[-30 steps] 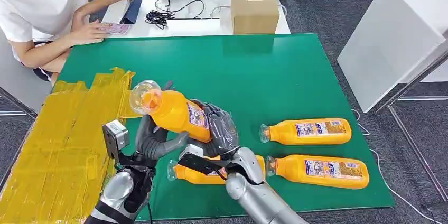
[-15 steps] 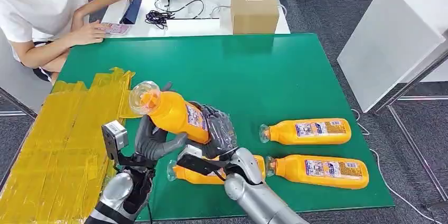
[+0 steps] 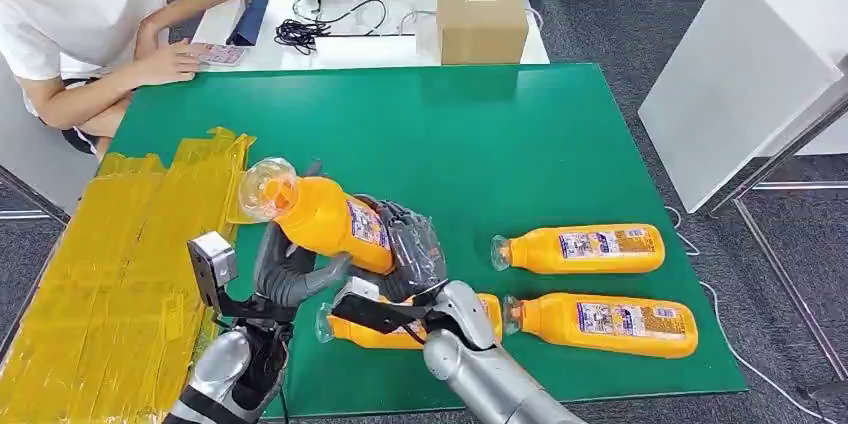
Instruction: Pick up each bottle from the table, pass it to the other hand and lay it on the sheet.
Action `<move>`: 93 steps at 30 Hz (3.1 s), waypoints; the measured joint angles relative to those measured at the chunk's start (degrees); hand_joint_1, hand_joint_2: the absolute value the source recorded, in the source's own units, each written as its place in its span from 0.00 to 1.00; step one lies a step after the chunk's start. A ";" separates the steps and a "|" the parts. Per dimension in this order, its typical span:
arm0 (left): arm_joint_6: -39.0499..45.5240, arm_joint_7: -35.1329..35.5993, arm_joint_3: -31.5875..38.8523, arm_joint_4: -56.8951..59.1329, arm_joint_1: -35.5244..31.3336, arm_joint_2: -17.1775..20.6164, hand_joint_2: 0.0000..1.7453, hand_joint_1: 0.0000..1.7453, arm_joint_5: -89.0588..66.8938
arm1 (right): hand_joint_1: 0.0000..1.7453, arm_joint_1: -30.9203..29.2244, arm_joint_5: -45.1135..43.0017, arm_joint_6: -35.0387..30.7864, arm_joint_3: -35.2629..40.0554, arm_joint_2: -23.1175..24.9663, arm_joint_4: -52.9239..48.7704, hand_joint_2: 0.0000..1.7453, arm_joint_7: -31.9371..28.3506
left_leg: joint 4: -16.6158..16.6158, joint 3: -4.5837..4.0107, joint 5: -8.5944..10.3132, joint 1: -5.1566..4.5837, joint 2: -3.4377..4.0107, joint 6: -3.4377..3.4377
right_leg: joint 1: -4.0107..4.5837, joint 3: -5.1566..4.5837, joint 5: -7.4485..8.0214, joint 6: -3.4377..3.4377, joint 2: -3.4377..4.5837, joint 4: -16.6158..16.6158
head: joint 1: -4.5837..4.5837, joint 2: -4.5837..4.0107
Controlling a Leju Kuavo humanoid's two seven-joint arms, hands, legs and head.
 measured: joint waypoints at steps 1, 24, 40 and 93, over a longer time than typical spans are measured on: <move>0.09 0.04 -0.02 0.00 0.01 0.00 1.00 0.00 0.00 | 1.00 0.22 0.00 -1.04 0.00 0.00 0.00 1.00 0.00 | 0.00 0.00 0.00 0.00 -0.01 0.00 | 0.00 0.00 0.00 0.00 0.00 0.00 | 0.00 0.00; 5.29 0.20 1.95 -4.52 1.74 -0.37 1.00 0.00 -2.06 | 1.00 16.93 -2.12 -9.88 -14.25 -5.31 -36.12 1.00 -3.15 | 0.00 -0.03 -0.01 -0.01 -0.13 0.00 | 0.00 0.04 0.00 0.00 -0.03 -0.01 | 0.02 0.00; 4.94 0.17 2.10 -4.63 1.76 -0.37 1.00 0.00 -2.27 | 1.00 16.92 -5.27 -4.96 -16.74 -5.99 -38.25 1.00 -1.26 | -0.01 -0.03 -0.01 -0.01 -0.11 0.00 | 0.01 0.06 0.00 0.00 -0.02 0.00 | 0.00 0.00; 0.85 0.68 1.05 -2.51 -1.11 -0.92 1.00 1.00 0.28 | 0.96 0.99 5.81 1.50 -0.57 0.17 -5.58 1.00 2.95 | -0.01 -0.03 0.01 0.00 -0.11 -0.01 | 0.01 0.03 0.00 0.00 -0.02 0.00 | 0.02 0.00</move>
